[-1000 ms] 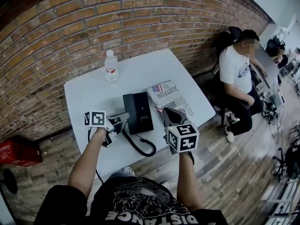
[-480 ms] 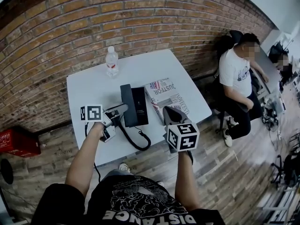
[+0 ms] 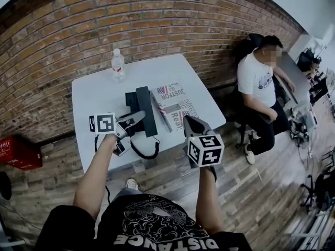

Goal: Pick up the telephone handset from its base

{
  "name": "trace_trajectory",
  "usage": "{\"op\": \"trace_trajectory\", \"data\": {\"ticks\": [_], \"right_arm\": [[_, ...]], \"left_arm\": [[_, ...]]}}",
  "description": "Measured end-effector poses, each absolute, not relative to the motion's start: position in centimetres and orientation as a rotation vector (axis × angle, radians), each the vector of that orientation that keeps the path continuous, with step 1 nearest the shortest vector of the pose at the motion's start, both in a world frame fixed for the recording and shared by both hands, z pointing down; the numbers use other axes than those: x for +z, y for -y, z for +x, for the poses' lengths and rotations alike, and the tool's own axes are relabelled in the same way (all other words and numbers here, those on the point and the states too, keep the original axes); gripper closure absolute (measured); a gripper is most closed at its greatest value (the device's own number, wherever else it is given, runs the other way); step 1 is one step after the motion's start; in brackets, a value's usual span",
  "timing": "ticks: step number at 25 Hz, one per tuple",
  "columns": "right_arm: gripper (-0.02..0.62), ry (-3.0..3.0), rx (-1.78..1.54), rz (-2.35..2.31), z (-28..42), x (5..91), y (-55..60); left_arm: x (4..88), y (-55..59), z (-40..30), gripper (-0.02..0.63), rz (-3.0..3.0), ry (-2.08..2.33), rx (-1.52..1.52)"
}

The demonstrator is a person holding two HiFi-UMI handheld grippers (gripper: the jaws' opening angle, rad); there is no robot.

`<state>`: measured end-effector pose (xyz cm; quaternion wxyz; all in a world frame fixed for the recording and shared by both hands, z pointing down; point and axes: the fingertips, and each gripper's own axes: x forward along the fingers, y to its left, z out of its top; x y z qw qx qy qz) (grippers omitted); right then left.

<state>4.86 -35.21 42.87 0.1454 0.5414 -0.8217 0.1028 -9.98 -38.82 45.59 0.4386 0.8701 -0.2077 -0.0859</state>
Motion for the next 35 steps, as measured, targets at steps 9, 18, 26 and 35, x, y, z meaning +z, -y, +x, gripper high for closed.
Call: {"op": "trace_trajectory", "data": {"ticks": [9, 18, 26, 35], "right_arm": [[0.594, 2.383, 0.236, 1.58, 9.5, 40.8, 31.9], [0.594, 2.396, 0.197, 1.602, 13.7, 39.7, 29.0], [0.595, 2.376, 0.203, 1.638, 17.1, 40.0, 26.9], [0.594, 2.363, 0.233, 1.664, 18.7, 41.0, 26.6]], "left_arm": [[40.6, 34.7, -4.5, 0.533, 2.285, 0.564, -0.248], [39.0, 31.3, -0.5, 0.534, 2.379, 0.716, -0.216], [38.9, 28.6, 3.1, 0.534, 2.416, 0.819, -0.188], [39.6, 28.2, 3.7, 0.534, 2.415, 0.883, -0.153]]}}
